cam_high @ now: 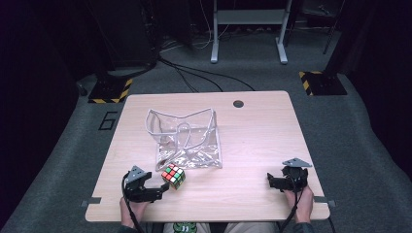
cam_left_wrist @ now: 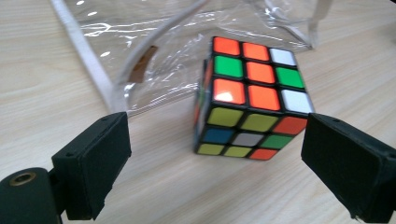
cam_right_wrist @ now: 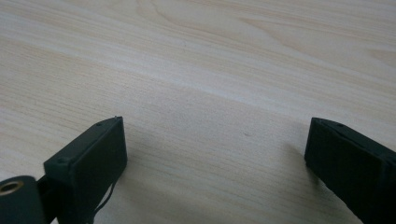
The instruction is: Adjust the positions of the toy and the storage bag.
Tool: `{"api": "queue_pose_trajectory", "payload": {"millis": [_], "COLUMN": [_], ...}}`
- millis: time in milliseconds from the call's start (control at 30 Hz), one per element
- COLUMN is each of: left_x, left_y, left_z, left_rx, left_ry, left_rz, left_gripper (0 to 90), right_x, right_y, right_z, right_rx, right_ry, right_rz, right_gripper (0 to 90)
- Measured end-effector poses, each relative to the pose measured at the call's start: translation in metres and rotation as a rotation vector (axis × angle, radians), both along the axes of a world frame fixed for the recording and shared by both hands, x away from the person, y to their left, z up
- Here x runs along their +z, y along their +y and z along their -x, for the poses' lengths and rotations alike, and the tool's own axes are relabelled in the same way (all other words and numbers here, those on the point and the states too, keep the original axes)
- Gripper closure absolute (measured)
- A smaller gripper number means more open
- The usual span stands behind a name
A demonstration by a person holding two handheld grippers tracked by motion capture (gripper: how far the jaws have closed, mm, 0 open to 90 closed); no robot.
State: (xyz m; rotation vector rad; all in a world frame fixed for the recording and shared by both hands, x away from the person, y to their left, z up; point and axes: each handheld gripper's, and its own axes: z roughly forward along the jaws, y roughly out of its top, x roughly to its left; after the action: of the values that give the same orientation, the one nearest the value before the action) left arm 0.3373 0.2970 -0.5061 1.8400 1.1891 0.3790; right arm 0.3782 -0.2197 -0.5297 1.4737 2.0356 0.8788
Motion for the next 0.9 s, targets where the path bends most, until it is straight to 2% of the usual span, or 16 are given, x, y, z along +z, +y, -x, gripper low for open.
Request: {"api": "queue_pose_trajectory", "payload": {"millis": [200,367,667,800,900], "left_x": [0.001,0.004,0.012,0.016,0.018], "left_y": [0.014,0.021,0.028,0.031,0.033], "left_z": [-0.005,-0.014,-0.03,-0.036,-0.039], "left_rx": [0.049,0.069,0.074,0.077,0.089], "left_ry": [0.011,0.04,0.074,0.077,0.076], "left_rz": [0.006,-0.003,-0.044,-0.047,-0.033], "left_gripper": [7.0,6.8,6.8,6.8,7.9], "right_x": [0.0,0.0,0.0,0.0,0.0], "right_y": [0.0,0.0,0.002,0.002,0.003], "right_z": [0.0,0.0,0.001,0.0,-0.001], "right_rx": [-0.002,-0.004,-0.015,-0.02,-0.026], "right_ry": [0.001,0.001,-0.003,0.004,0.018], "right_rz": [0.0,0.0,0.009,0.004,0.004], "right_gripper": [4.8,4.7,4.0,3.0,0.0]}}
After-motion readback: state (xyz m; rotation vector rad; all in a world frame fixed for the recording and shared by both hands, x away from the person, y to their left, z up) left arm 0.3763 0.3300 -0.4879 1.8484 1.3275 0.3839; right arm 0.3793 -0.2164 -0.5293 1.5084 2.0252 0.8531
